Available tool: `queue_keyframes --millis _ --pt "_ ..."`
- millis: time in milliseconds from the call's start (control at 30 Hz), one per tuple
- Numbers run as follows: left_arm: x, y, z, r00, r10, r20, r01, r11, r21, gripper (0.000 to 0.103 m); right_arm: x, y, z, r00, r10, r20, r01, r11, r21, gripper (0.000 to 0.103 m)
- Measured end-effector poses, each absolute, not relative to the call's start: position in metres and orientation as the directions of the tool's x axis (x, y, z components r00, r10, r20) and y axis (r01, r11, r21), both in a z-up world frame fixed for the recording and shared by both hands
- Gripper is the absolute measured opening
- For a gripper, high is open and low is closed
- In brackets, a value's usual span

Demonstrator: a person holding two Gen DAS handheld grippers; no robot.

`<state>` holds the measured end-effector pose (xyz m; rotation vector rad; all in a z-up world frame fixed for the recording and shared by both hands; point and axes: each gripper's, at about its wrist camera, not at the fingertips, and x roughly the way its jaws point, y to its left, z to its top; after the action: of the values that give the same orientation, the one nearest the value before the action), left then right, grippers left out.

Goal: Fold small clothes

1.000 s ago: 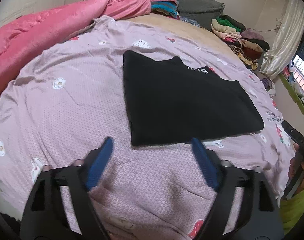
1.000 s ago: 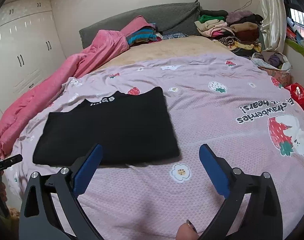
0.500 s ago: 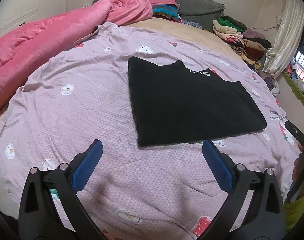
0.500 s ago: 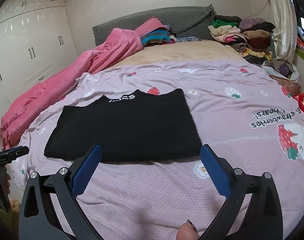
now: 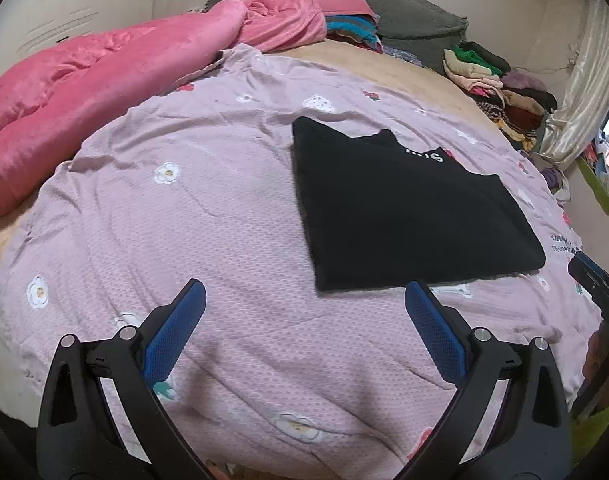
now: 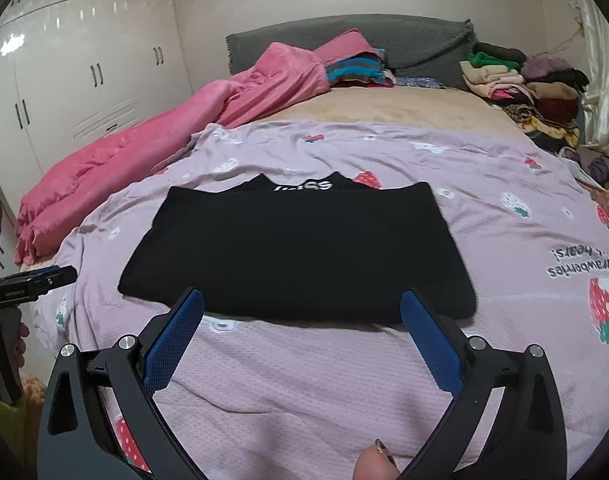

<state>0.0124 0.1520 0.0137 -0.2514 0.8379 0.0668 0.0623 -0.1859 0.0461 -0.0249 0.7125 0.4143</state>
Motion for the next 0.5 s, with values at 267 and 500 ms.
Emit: queue_keyframes --millis 267,500 --pt "0.009 0.168 0.011 0.669 0.003 -0.744 -0.201 0.964 -0.177 0.093 0.06 -0.148 0.044 0.657 0.383 -0.649 -0.446 0.892 0.075 0.098" --pt "0.007 0.187 0.008 0.666 0.03 -0.745 -0.241 0.954 -0.177 0.093 0.058 -0.115 0.039 0.64 0.397 -0.658 -0.506 0.862 0.027 0.098"
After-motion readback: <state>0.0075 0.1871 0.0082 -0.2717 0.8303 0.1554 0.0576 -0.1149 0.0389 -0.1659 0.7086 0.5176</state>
